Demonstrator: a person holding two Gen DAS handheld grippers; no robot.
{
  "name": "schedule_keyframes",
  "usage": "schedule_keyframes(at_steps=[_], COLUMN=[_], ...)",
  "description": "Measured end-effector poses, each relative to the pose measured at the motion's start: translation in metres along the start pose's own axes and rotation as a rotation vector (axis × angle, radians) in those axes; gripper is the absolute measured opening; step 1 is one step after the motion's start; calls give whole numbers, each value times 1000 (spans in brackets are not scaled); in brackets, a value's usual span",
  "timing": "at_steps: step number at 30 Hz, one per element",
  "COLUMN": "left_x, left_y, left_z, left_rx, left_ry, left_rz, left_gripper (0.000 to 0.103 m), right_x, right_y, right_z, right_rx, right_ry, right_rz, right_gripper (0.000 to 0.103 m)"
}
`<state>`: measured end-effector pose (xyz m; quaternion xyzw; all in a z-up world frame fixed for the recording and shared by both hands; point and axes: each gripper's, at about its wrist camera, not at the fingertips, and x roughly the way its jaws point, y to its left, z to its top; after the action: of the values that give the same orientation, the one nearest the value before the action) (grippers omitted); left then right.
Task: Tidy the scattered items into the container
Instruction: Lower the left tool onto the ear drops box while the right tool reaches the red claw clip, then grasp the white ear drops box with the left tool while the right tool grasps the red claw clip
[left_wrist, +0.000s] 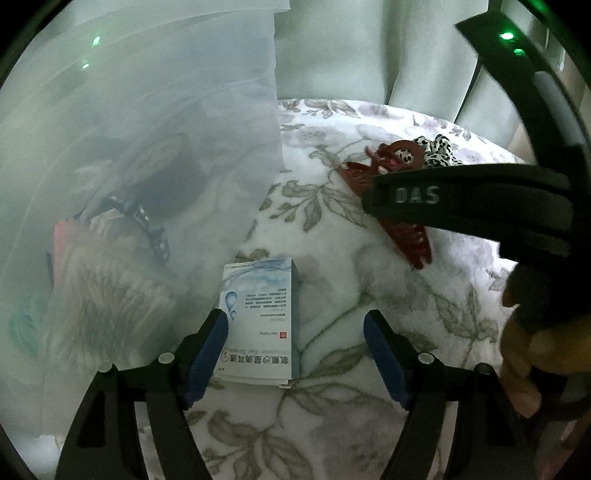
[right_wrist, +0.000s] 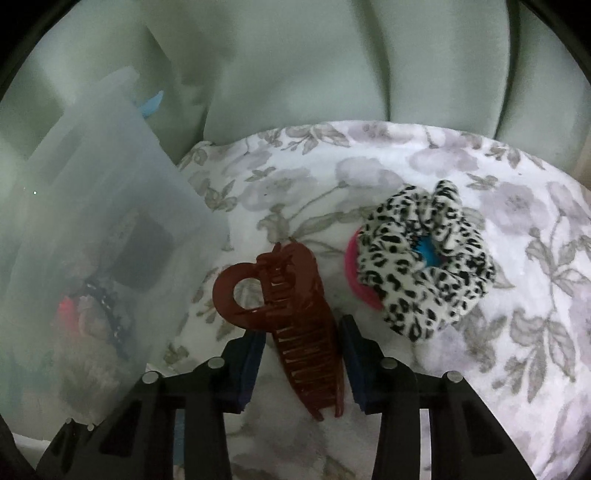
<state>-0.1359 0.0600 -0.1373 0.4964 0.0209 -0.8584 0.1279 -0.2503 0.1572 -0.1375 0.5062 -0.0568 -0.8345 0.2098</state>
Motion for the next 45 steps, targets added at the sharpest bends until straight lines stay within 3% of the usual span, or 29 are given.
schedule_keyframes(at_steps=[5,14,25,31,36,45], left_x=[1,0,-11,-9,2,15], left_y=[-3,-20,-19,-9,-1,5], left_z=[3,8,-5,-14,-16,-8], left_rx=[6,48,47,22,-26,-69], left_ry=[-6,-42,-19,28,90,100], left_rz=[3,-74,138,172,136,66], left_gripper=[78,77,77,77,77,76], right_x=[-13,-26,-34,-35,-35,-31], right_y=[-15,-35,-48,-45,-43,-47], right_z=[-8,-24,-35,-37,-38,-35], right_rx=[53,141,194,178,172,142], right_ry=[-17,-27,-20,-12,-11,-2], right_rz=[-18,-7,-7,-11,-12,-5], right_gripper=[44,44,44,43,43,43])
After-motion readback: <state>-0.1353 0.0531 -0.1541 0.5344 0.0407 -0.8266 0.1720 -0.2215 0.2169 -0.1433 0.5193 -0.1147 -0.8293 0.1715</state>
